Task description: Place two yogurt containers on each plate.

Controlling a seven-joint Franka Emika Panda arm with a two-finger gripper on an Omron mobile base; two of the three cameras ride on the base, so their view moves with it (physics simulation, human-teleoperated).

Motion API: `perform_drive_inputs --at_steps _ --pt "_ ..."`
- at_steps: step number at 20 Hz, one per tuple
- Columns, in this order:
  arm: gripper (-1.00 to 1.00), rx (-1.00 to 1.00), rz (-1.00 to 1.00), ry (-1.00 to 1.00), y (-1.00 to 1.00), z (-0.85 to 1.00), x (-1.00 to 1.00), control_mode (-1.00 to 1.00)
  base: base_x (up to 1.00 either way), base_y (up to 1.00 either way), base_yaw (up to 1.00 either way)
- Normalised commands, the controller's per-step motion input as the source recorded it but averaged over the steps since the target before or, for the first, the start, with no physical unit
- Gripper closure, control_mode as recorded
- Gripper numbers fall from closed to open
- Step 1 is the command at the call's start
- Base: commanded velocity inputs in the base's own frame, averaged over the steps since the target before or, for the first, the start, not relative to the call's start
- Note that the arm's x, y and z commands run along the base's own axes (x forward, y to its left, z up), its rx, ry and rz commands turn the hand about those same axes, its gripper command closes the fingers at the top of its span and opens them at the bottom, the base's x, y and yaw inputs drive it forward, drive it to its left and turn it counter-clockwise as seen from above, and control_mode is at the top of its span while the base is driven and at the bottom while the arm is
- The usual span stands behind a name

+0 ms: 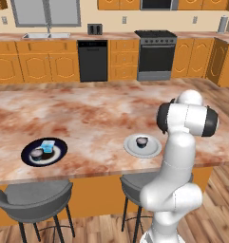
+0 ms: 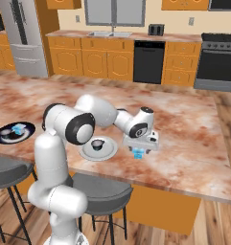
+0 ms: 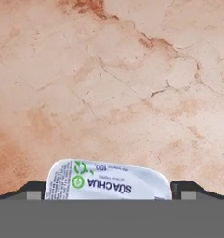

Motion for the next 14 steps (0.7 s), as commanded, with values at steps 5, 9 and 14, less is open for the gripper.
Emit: perform_drive_inputs --at_steps 5,9,14 --pt "-1.00 0.00 -0.04 -0.01 0.00 -0.01 0.00 -1.00 0.00 0.00 0.00" --pt "-1.00 0.00 -0.01 0.01 0.00 -0.37 0.00 -1.00 0.00 0.00 0.00" --pt "-1.00 0.00 0.00 0.02 -0.02 -0.48 0.00 -1.00 0.00 0.00 0.00"
